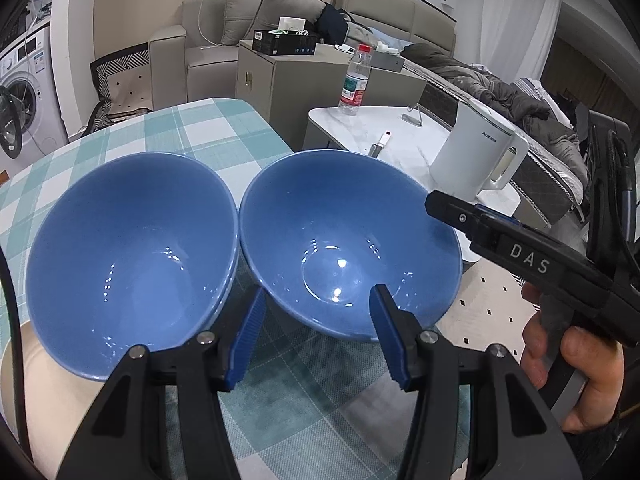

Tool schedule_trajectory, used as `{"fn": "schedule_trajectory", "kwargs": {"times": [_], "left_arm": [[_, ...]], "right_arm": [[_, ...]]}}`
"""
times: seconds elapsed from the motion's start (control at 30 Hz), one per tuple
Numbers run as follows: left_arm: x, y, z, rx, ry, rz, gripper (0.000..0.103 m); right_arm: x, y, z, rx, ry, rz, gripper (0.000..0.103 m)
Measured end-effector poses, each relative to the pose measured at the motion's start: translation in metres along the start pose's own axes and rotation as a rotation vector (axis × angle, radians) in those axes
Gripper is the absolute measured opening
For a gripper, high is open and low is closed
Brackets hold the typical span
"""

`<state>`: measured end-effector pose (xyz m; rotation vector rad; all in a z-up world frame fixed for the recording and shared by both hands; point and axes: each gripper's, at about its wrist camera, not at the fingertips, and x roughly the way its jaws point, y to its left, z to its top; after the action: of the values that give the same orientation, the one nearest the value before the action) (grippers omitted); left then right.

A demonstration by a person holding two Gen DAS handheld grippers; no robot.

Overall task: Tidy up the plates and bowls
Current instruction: 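Move both tools to the remaining blue bowl and close on its rim, then lift the blue bowl with both tools and carry it over the bowl stack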

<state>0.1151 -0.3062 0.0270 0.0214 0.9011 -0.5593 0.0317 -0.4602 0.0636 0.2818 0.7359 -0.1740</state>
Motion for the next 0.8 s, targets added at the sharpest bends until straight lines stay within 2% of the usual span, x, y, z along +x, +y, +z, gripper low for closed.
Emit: {"fn": "schedule_trajectory", "kwargs": {"times": [0.2, 0.4, 0.53, 0.8], "left_arm": [[0.004, 0.002, 0.001, -0.006, 0.007, 0.001, 0.054], [0.008, 0.000, -0.001, 0.006, 0.010, 0.012, 0.053], [0.009, 0.000, 0.000, 0.010, 0.007, 0.025, 0.046], [0.010, -0.002, -0.002, 0.041, -0.007, 0.051, 0.037]], "right_arm": [[0.009, -0.001, -0.003, 0.005, 0.022, 0.004, 0.059], [0.019, -0.003, -0.007, -0.004, 0.040, 0.004, 0.045], [0.024, -0.003, -0.009, -0.003, 0.057, 0.044, 0.033], [0.025, 0.003, -0.011, -0.020, 0.055, 0.054, 0.027]]}}
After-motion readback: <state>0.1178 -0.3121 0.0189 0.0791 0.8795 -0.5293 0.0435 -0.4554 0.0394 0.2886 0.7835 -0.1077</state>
